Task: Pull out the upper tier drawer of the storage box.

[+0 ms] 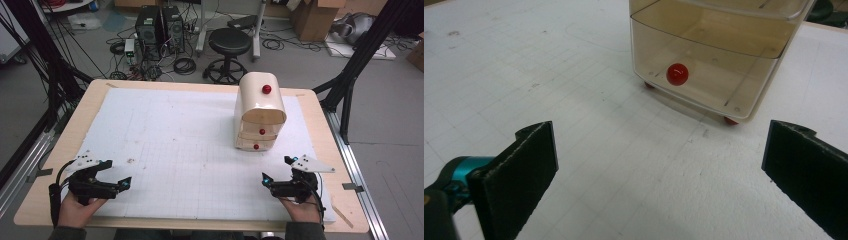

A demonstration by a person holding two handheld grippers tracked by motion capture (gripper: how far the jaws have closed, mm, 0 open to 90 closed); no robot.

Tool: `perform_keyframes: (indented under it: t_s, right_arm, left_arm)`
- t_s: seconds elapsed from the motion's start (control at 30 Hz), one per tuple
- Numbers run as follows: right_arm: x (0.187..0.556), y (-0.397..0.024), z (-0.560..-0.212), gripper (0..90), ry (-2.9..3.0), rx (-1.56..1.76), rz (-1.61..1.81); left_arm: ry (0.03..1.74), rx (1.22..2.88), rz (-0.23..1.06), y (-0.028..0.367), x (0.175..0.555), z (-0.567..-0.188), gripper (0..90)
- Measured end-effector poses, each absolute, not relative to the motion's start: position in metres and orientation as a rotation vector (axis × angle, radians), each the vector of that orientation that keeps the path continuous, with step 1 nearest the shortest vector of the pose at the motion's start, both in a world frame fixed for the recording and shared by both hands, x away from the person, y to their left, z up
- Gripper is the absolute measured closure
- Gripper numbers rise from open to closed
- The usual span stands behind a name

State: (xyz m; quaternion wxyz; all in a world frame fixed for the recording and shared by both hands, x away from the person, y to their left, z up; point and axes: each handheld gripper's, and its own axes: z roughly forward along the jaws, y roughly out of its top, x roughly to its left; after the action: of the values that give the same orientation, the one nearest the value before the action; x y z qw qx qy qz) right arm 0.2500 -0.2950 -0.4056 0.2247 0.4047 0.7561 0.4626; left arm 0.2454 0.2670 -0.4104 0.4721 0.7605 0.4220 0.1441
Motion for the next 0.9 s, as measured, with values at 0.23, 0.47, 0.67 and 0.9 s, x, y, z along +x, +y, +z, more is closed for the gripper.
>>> perform_keyframes:
  t_s: [0.23, 0.47, 0.67, 0.9]
  right_arm:
    - [0.2500, -0.2951, -0.4053, 0.2, 2.090, 1.111, 1.280]
    - [0.2500, -0.2955, -0.4048, 0.2, 2.083, 1.104, 1.286]
    - [0.2496, -0.2961, -0.4048, 0.3, 2.082, 1.103, 1.286]
    - [0.2494, -0.2955, -0.4049, 0.3, 2.082, 1.093, 1.290]
  left_arm:
    - [1.037, 1.857, 0.349, 0.2675, 0.2454, -0.4106, 1.7]
    - [1.040, 1.852, 0.349, 0.2684, 0.2452, -0.4103, 1.8]
    - [1.041, 1.852, 0.349, 0.2684, 0.2452, -0.4102, 1.7]
    - [1.040, 1.851, 0.349, 0.2685, 0.2453, -0.4101, 1.7]
